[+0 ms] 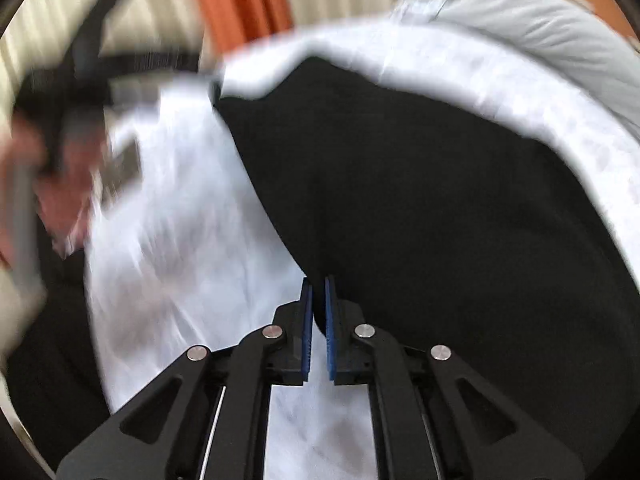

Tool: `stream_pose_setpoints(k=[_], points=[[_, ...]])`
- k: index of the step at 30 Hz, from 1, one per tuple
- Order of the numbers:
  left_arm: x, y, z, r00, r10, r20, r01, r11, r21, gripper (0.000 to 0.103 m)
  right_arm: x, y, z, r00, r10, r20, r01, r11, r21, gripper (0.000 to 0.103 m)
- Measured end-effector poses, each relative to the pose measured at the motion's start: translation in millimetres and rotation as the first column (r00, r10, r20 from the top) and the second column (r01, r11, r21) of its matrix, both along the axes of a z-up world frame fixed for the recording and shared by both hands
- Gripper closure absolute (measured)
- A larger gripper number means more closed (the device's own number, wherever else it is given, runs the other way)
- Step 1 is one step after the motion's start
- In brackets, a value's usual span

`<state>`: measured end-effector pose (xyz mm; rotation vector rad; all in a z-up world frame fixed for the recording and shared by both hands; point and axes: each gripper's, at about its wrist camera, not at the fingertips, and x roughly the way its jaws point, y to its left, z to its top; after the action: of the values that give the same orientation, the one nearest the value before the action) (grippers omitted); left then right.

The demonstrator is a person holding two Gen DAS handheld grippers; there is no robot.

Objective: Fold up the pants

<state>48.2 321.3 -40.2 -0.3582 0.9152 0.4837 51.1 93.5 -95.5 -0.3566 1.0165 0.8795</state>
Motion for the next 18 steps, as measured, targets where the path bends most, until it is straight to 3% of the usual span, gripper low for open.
stream_pose_setpoints(k=[1,4,6,7,9,12,13,15,16,18], points=[[4,-5,-1,1.000,-0.015,-0.012,0.015,1.000,0.003,0.008,0,-4,-1,1.000,0.003,0.015,-0.003,1.000,0.021,0.095],[21,-21,-15,0.995,-0.069,-0.069,0.069,0.998,0.004,0.008,18,-28,37,0.999,-0.028,0.042,0.021,0.989,0.149,0.093],[34,-29,-33,0.986,-0.087,-0.145,0.090,0.996,0.012,0.008,51,-54,62,0.988,-0.134,0.077,0.114,0.969,0.221,0.064],[37,-30,-40,0.981,-0.081,-0.176,0.086,0.996,0.021,0.008,76,-69,68,0.971,-0.220,0.093,0.193,0.953,0.234,0.042],[43,-25,-57,0.970,-0.041,-0.240,0.054,0.997,0.049,0.005,123,-90,67,0.930,-0.354,0.104,0.325,0.919,0.223,0.041],[42,-14,-64,0.971,-0.012,-0.238,0.013,1.000,-0.001,0.005,183,-100,42,0.906,-0.423,-0.004,0.415,0.887,0.202,0.041],[41,-13,-65,0.971,-0.005,-0.237,0.001,1.000,-0.015,0.005,194,-93,30,0.910,-0.414,-0.024,0.411,0.894,0.179,0.044],[40,-13,-64,0.972,0.010,-0.235,-0.015,1.000,-0.022,0.005,205,-77,5,0.933,-0.356,-0.061,0.361,0.923,0.133,0.090],[40,-15,-62,0.973,0.018,-0.230,-0.020,1.000,-0.005,0.005,210,-66,-1,0.940,-0.338,-0.049,0.341,0.936,0.091,0.094],[40,-19,-56,0.975,0.035,-0.218,-0.022,0.998,0.059,0.005,219,-62,8,0.939,-0.340,0.051,0.334,0.937,0.100,0.098]])
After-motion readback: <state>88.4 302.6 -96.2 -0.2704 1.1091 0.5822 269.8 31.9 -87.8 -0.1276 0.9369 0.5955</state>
